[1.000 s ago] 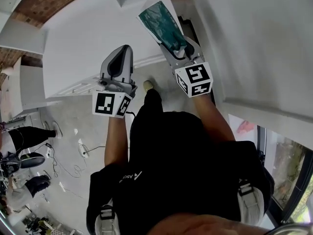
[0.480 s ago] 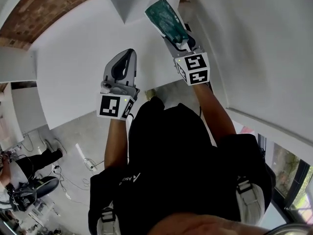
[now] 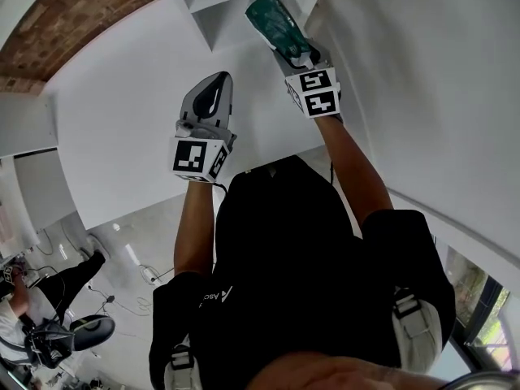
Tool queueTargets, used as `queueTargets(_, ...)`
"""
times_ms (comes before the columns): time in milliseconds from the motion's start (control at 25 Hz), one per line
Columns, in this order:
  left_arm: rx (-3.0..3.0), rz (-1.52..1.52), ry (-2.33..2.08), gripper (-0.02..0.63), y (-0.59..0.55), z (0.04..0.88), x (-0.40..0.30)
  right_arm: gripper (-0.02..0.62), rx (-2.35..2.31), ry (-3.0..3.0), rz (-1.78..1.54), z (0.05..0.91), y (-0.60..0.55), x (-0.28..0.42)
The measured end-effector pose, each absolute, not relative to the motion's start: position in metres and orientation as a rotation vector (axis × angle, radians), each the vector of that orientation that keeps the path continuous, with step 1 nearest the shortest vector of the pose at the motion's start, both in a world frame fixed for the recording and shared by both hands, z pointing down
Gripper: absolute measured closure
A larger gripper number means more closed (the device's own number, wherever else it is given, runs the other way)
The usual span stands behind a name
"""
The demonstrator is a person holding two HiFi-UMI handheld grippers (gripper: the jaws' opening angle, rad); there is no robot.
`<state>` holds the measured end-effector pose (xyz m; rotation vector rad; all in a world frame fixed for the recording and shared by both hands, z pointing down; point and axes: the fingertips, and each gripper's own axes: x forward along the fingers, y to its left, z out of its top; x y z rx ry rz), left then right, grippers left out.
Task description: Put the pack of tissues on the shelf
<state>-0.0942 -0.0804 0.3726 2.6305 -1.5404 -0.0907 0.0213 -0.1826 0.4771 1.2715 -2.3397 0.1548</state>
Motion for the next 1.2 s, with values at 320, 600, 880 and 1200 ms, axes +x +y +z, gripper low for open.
queueTargets(320, 2.574, -0.050, -1.558, 0.607, -0.122, 0.389, -0.100, 0.356, 1.241, -2.277, 0.181, 0.514, -0.241, 0.005)
queueTargets(600, 2.567, -0.003, -1.531, 0.607, -0.145, 0.398, -0.096, 0.354, 1.209, -2.223, 0.179, 0.542, -0.278, -0.003)
queueTargets(880, 2.554, 0.029, -1.503, 0.607, -0.157, 0.407, -0.095, 0.350, 1.243, -2.194, 0.181, 0.551, -0.307, -0.005)
queueTargets(1200, 2.522, 0.102, -1.476, 0.607, -0.164, 0.413, -0.097, 0.328, 1.260, -2.154, 0.145, 0.563, -0.326, -0.015)
